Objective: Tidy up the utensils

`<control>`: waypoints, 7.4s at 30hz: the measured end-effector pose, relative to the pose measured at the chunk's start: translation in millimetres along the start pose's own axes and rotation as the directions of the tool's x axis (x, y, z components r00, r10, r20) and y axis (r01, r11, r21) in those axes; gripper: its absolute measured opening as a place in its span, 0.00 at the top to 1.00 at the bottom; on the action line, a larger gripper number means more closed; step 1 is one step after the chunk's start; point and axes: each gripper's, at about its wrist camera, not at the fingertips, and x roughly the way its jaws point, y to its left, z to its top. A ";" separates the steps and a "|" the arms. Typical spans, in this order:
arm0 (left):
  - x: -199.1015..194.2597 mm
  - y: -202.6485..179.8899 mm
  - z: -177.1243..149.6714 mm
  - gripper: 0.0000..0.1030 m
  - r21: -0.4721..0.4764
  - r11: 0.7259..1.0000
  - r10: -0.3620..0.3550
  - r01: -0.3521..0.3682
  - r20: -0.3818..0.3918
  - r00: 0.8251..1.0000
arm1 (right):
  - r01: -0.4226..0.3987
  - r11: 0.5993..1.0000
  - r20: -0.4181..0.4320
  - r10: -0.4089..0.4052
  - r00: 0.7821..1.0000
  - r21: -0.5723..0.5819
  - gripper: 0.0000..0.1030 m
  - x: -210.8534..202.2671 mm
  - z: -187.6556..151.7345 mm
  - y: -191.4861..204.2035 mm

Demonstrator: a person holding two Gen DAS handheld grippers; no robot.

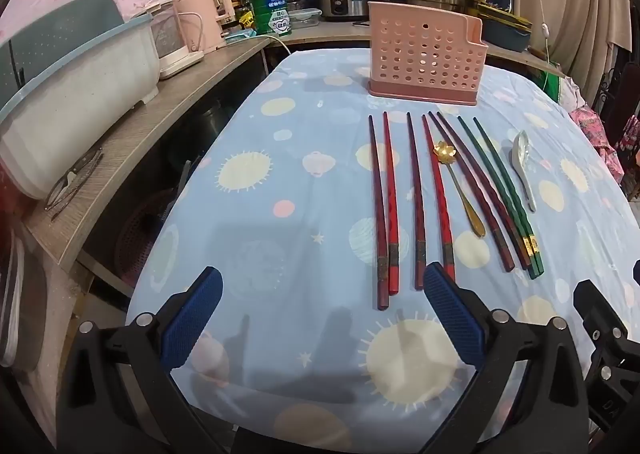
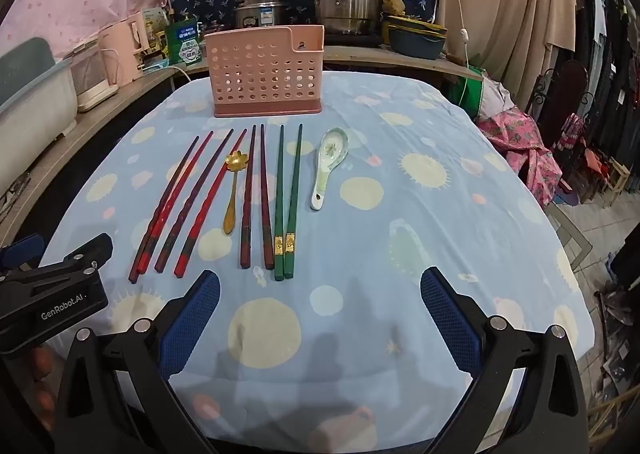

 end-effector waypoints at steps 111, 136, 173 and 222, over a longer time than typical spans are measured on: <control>22.8 3.9 1.2 0.08 -0.036 0.998 -0.058 0.055 -0.068 0.996 | -0.004 0.998 -0.039 0.006 0.999 0.061 0.07 13.5 -2.9 -15.1; 66.8 4.5 6.2 0.33 -0.031 0.996 -0.086 0.082 -0.144 0.986 | -0.029 0.997 -0.054 0.033 0.998 0.066 0.08 43.5 18.8 -14.8; 22.4 18.5 40.7 0.93 -0.088 0.974 -0.211 0.206 -0.049 0.976 | -0.146 0.981 -0.008 0.148 0.989 0.132 0.93 75.3 80.6 -36.2; 23.3 -6.1 333.9 0.93 -0.075 0.954 -0.251 0.290 0.327 0.911 | -0.355 0.919 0.219 0.316 0.923 0.173 0.91 151.0 316.8 -25.1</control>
